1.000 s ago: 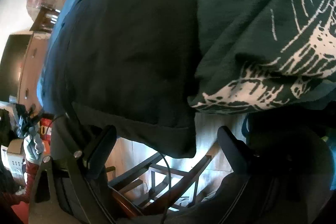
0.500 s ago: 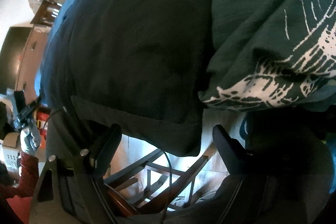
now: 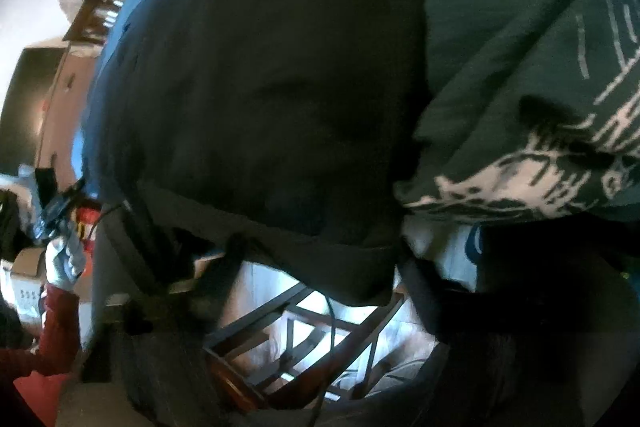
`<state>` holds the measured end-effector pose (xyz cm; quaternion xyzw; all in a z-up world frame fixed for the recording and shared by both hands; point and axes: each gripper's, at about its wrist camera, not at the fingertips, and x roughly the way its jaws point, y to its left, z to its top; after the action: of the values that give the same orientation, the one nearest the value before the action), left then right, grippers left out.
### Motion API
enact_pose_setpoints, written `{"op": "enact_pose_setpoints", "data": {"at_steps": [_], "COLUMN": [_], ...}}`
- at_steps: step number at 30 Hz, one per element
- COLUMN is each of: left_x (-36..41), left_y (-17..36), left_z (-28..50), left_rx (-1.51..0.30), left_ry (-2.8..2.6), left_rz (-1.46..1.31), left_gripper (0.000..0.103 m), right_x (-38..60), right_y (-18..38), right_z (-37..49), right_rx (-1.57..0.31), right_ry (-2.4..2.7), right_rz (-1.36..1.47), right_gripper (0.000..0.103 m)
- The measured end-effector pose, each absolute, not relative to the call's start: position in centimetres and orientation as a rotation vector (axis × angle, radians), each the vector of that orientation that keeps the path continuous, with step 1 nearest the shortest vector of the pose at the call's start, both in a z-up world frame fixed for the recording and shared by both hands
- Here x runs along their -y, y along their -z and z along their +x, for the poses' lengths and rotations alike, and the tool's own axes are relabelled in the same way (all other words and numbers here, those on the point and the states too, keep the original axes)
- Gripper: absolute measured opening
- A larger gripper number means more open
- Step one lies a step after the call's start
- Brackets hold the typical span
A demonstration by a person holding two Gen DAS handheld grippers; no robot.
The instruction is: Fold large clothes
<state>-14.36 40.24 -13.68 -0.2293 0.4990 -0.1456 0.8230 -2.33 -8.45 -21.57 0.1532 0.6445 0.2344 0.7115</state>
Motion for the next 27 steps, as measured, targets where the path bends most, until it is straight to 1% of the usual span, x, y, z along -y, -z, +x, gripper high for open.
{"op": "enact_pose_setpoints", "data": {"at_steps": [1, 3, 4, 6, 9, 11, 14, 17, 19, 22, 23, 24, 25, 26, 27], "left_x": [-40.3, -40.5, -40.6, -40.8, -40.9, -41.0, -41.9, -41.4, -41.2, -41.2, -41.1, -40.9, -40.6, -40.3, -40.0], "left_y": [13.6, 13.2, 12.9, 12.4, 12.9, 14.3, 15.4, 14.8, 14.6, 14.3, 14.3, 14.3, 14.2, 14.2, 14.1], "left_z": [-14.5, -14.9, -15.1, -15.2, -14.9, -14.4, -14.2, -14.2, -14.2, -14.3, -14.4, -14.4, -14.3, -14.1, -14.1], "left_rx": [-1.060, -1.047, -1.036, -1.017, -1.041, -1.073, -1.056, -1.059, -1.061, -1.060, -1.059, -1.060, -1.064, -1.069, -1.076], "left_ry": [0.310, 0.310, 0.314, 0.334, 0.329, 0.313, 0.348, 0.353, 0.357, 0.364, 0.367, 0.365, 0.362, 0.355, 0.350], "left_rz": [-0.491, -0.502, -0.510, -0.534, -0.534, -0.544, -0.630, -0.601, -0.591, -0.600, -0.603, -0.594, -0.568, -0.543, -0.524], "left_gripper": [0.014, 0.012, 0.011, 0.010, 0.010, 0.016, 0.019, 0.019, 0.024, 0.031, 0.032, 0.032, 0.030, 0.029, 0.018], "right_x": [8.5, 8.7, 8.9, 9.1, 9.2, 9.5, 9.4, 8.8, 8.5, 8.6, 8.5, 8.5, 8.5, 8.4, 8.4], "right_y": [21.3, 20.7, 20.3, 19.1, 17.4, 17.4, 19.0, 19.7, 20.1, 20.5, 20.5, 20.5, 20.6, 20.6, 20.7], "right_z": [-2.5, -2.8, -3.1, -3.6, -4.0, -3.8, -3.4, -3.2, -3.0, -2.8, -2.8, -2.8, -2.8, -2.9, -2.7], "right_rx": [-1.423, -1.402, -1.386, -1.354, -1.312, -1.305, -1.347, -1.365, -1.373, -1.387, -1.386, -1.386, -1.387, -1.386, -1.382], "right_ry": [-0.526, -0.550, -0.559, -0.580, -0.599, -0.617, -0.592, -0.576, -0.574, -0.570, -0.570, -0.572, -0.574, -0.571, -0.568], "right_rz": [0.337, 0.350, 0.362, 0.384, 0.408, 0.454, 0.444, 0.442, 0.438, 0.444, 0.445, 0.444, 0.440, 0.428, 0.420], "right_gripper": [0.051, 0.036, 0.030, 0.027, 0.026, 0.026, 0.031, 0.035, 0.042, 0.045, 0.045, 0.045, 0.044, 0.041, 0.035]}}
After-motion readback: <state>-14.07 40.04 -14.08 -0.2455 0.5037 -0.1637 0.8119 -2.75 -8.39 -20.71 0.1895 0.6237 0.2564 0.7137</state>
